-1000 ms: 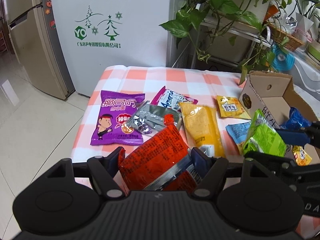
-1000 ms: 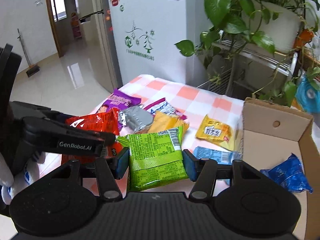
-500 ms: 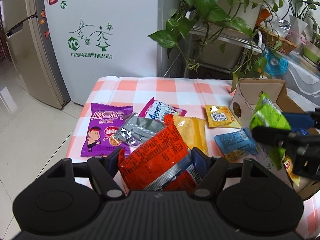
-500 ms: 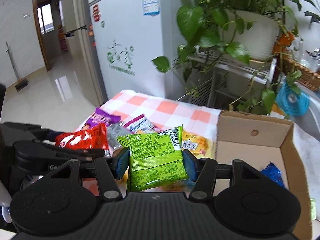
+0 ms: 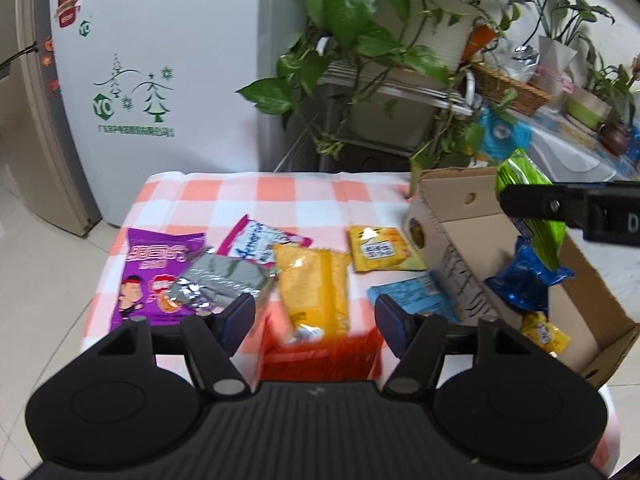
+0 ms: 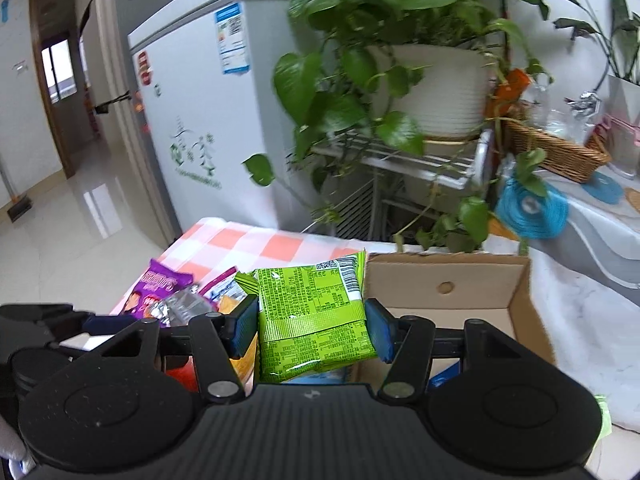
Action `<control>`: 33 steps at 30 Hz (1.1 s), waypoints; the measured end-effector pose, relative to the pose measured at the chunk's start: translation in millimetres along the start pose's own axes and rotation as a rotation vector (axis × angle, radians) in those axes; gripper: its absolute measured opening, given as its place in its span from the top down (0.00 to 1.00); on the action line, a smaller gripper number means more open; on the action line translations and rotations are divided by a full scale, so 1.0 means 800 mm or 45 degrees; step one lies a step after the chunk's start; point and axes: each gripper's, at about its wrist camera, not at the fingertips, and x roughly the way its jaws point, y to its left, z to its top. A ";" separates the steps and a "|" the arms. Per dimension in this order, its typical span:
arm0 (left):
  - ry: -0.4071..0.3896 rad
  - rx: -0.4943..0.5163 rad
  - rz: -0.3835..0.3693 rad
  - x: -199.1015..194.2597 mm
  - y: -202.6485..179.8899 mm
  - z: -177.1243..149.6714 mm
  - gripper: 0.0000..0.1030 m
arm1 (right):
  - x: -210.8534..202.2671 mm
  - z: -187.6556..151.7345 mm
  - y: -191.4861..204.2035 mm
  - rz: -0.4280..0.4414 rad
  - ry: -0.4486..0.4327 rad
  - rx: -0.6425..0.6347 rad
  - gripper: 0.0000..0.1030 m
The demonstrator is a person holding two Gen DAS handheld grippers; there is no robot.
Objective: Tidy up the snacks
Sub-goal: 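Carry the green bag into the box with right while left drops red bag there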
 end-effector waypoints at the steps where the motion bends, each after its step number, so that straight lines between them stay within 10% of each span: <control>1: 0.002 -0.002 -0.012 0.002 -0.003 -0.001 0.38 | -0.002 0.001 -0.004 -0.002 -0.001 0.011 0.38; 8: 0.087 0.039 -0.043 0.014 0.006 -0.010 0.38 | -0.003 -0.001 -0.015 -0.024 0.000 0.067 0.38; 18: 0.236 0.135 -0.041 0.024 0.008 -0.054 0.10 | 0.000 0.000 -0.006 0.020 0.014 0.056 0.38; 29: 0.309 0.136 0.023 0.065 -0.009 -0.078 0.09 | 0.006 -0.003 -0.005 0.035 0.043 0.052 0.38; 33: 0.293 0.092 0.039 0.070 -0.010 -0.088 0.23 | 0.012 -0.005 -0.009 0.042 0.081 0.084 0.38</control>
